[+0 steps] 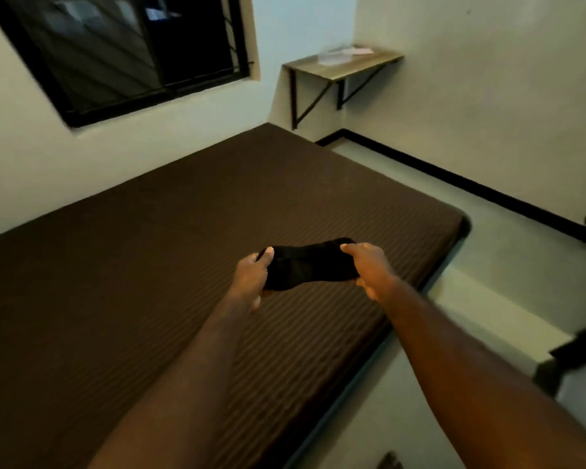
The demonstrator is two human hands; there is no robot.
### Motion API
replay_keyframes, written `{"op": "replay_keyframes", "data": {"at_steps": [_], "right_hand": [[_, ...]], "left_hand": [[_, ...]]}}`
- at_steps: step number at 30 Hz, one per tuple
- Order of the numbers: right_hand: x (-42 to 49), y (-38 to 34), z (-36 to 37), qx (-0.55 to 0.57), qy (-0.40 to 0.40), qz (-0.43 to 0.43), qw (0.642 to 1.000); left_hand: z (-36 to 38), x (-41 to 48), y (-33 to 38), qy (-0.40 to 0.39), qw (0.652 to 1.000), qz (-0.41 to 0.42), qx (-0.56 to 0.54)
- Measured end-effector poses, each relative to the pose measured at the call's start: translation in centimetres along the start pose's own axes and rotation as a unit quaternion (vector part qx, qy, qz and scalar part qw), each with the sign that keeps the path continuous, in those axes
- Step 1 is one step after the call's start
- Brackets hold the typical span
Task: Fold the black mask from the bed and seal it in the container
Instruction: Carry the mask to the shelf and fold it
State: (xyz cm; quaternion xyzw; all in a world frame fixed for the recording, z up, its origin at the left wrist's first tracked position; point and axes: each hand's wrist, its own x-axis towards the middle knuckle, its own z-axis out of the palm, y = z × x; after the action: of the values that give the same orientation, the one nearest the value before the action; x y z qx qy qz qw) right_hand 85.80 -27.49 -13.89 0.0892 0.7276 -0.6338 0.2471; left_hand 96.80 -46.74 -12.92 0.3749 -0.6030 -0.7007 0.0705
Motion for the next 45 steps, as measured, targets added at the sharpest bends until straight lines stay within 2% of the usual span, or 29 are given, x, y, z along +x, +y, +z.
{"op": "replay_keyframes", "data": {"at_steps": [3,10,14,23,31,39,45], "right_hand": [[3.0,-0.7,-5.9,0.045,0.02,-0.007,0.999],[9.4,-2.4,-18.4,0.103,0.074,-0.027,0.992],[11.3,-3.2,-25.2,0.108,0.118,-0.038,0.986],[15.0,-5.8,-37.6,0.161,0.196,-0.039,0.967],[23.7,-10.0,-47.4,0.164,0.238,-0.039,0.957],[33.8,-15.7,-55.5,0.128,0.296,-0.063,0.945],[38.6,-18.5,-60.9,0.126,0.347,-0.1,0.924]], "left_hand": [[6.7,1.3,1.1,-0.025,1.0,0.001,0.009],[21.6,3.5,2.9,-0.019,0.998,0.02,0.064],[29.6,4.1,3.6,-0.058,0.992,0.04,0.101],[44.4,7.6,4.4,-0.134,0.977,0.079,0.143],[58.6,14.0,6.1,-0.181,0.962,0.125,0.161],[73.0,21.8,11.4,-0.199,0.966,0.098,0.13],[80.7,25.0,13.6,-0.214,0.966,0.069,0.126]]}}
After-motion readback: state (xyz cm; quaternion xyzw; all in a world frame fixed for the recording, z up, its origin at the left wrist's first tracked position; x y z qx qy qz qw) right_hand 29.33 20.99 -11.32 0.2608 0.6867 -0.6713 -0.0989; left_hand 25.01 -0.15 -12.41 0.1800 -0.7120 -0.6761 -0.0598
